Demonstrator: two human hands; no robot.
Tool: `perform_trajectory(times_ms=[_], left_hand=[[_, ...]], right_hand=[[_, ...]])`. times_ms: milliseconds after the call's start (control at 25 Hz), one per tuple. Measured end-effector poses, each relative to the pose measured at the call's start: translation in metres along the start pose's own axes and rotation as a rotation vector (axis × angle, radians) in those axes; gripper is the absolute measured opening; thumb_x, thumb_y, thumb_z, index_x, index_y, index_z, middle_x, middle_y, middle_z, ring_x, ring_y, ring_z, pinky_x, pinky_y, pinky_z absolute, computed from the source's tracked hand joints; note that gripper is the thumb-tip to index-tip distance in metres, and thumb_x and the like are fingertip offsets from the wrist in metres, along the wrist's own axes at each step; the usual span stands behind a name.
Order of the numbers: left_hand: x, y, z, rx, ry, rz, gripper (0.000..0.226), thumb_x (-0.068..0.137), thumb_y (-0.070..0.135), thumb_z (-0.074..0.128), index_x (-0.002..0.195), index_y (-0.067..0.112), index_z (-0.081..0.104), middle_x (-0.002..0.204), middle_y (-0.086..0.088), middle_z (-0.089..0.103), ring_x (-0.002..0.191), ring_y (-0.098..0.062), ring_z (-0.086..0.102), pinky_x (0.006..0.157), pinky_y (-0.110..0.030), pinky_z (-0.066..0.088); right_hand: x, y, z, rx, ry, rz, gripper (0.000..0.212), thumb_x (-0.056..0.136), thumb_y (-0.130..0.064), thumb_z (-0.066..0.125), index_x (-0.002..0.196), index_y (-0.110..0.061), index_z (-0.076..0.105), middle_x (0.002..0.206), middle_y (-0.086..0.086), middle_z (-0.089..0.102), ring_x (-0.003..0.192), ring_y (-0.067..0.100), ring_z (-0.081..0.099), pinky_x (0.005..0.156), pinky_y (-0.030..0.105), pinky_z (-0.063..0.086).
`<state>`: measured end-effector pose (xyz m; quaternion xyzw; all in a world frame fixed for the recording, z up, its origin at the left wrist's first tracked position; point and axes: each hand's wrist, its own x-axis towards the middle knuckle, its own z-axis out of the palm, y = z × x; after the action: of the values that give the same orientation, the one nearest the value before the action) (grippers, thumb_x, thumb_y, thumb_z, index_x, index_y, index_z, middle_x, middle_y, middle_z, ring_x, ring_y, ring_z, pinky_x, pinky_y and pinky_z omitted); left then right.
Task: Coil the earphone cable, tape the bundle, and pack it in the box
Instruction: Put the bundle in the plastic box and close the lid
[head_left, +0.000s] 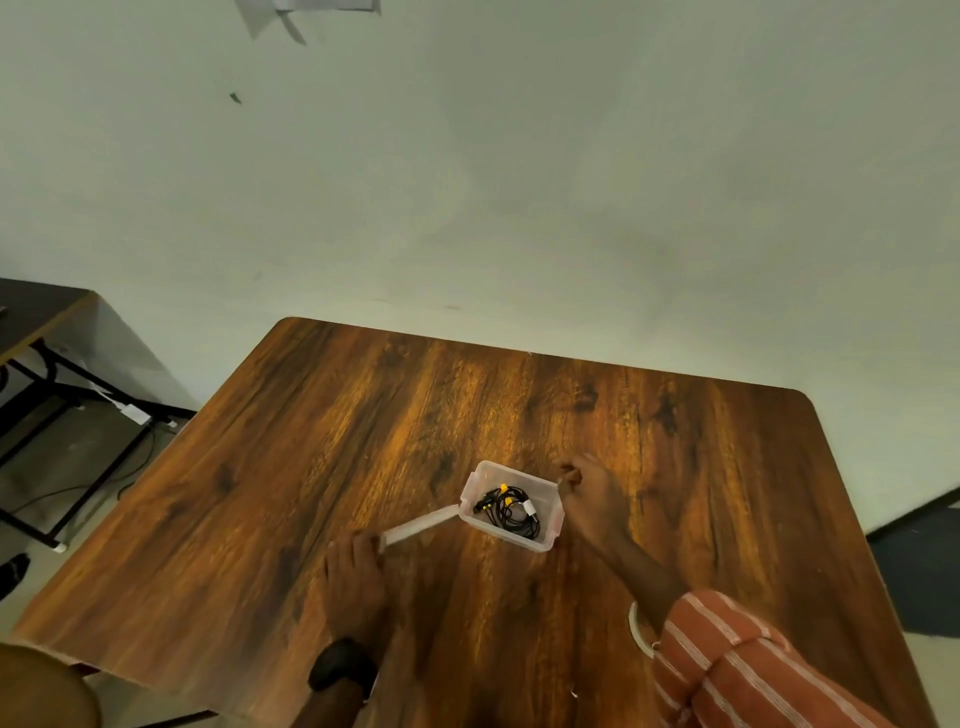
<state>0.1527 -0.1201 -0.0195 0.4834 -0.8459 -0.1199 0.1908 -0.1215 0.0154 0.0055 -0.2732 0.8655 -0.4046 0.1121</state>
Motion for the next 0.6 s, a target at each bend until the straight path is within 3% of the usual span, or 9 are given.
perform_trajectory(times_ms=[80, 120, 160, 240, 360, 480, 600], left_hand=[[0.028, 0.024, -0.035, -0.171, 0.168, 0.018, 0.021, 0.092, 0.023, 0.049, 0.097, 0.005, 0.06, 0.096, -0.015, 0.063, 0.085, -0.032, 0.059, 0.083, -0.054, 0.05], [0.042, 0.042, -0.051, -0.279, 0.195, 0.021, 0.016, 0.095, 0.019, 0.052, 0.099, 0.006, 0.059, 0.096, -0.011, 0.062, 0.084, -0.028, 0.059, 0.078, -0.047, 0.052], [0.054, 0.062, -0.063, -0.399, 0.164, 0.027, 0.013, 0.098, 0.019, 0.051, 0.102, 0.008, 0.058, 0.097, -0.006, 0.061, 0.082, -0.022, 0.059, 0.073, -0.039, 0.053], [0.078, 0.098, -0.067, -0.624, 0.07, 0.072, 0.017, 0.101, 0.027, 0.047, 0.102, 0.015, 0.058, 0.095, 0.0, 0.063, 0.079, -0.016, 0.061, 0.066, -0.031, 0.053], [0.105, 0.13, -0.038, -0.82, -0.129, -0.055, 0.016, 0.092, 0.025, 0.063, 0.105, 0.017, 0.059, 0.095, 0.003, 0.064, 0.083, -0.011, 0.063, 0.064, -0.022, 0.048], [0.108, 0.13, 0.007, -0.854, -0.343, -0.25, 0.02, 0.082, 0.004, 0.07, 0.09, 0.022, 0.065, 0.089, 0.006, 0.068, 0.084, -0.017, 0.066, 0.064, -0.022, 0.05], [0.094, 0.119, 0.045, -0.697, -0.384, -0.184, 0.024, 0.079, -0.004, 0.066, 0.082, 0.019, 0.074, 0.084, 0.004, 0.072, 0.084, -0.024, 0.069, 0.069, -0.027, 0.052]], right_hand=[[0.0, -0.017, -0.011, 0.106, -0.154, -0.02, 0.038, 0.082, -0.009, 0.063, 0.118, -0.022, 0.068, 0.109, -0.011, 0.064, 0.099, 0.01, 0.062, 0.072, 0.018, 0.047], [-0.001, -0.026, -0.014, 0.221, -0.279, -0.019, 0.046, 0.081, -0.015, 0.066, 0.125, -0.024, 0.064, 0.114, -0.01, 0.064, 0.106, 0.011, 0.062, 0.082, 0.023, 0.051], [-0.002, -0.034, -0.017, 0.321, -0.399, -0.012, 0.054, 0.08, -0.021, 0.069, 0.132, -0.027, 0.058, 0.119, -0.009, 0.063, 0.111, 0.012, 0.061, 0.089, 0.028, 0.053], [-0.006, -0.042, -0.018, 0.418, -0.504, -0.015, 0.057, 0.082, -0.026, 0.073, 0.136, -0.025, 0.054, 0.12, -0.006, 0.066, 0.107, 0.011, 0.064, 0.09, 0.036, 0.056], [-0.009, -0.039, -0.02, 0.509, -0.289, 0.165, 0.026, 0.087, -0.002, 0.067, 0.113, -0.007, 0.068, 0.095, 0.006, 0.073, 0.079, 0.02, 0.071, 0.072, 0.05, 0.062], [-0.011, -0.015, -0.015, 0.532, -0.057, 0.493, 0.018, 0.081, 0.009, 0.066, 0.097, 0.0, 0.067, 0.091, 0.017, 0.071, 0.072, 0.025, 0.069, 0.051, 0.036, 0.06], [-0.01, 0.013, 0.001, 0.329, -0.034, 0.56, 0.011, 0.078, 0.001, 0.071, 0.086, -0.006, 0.069, 0.087, 0.015, 0.073, 0.067, 0.024, 0.07, 0.057, 0.039, 0.061]])
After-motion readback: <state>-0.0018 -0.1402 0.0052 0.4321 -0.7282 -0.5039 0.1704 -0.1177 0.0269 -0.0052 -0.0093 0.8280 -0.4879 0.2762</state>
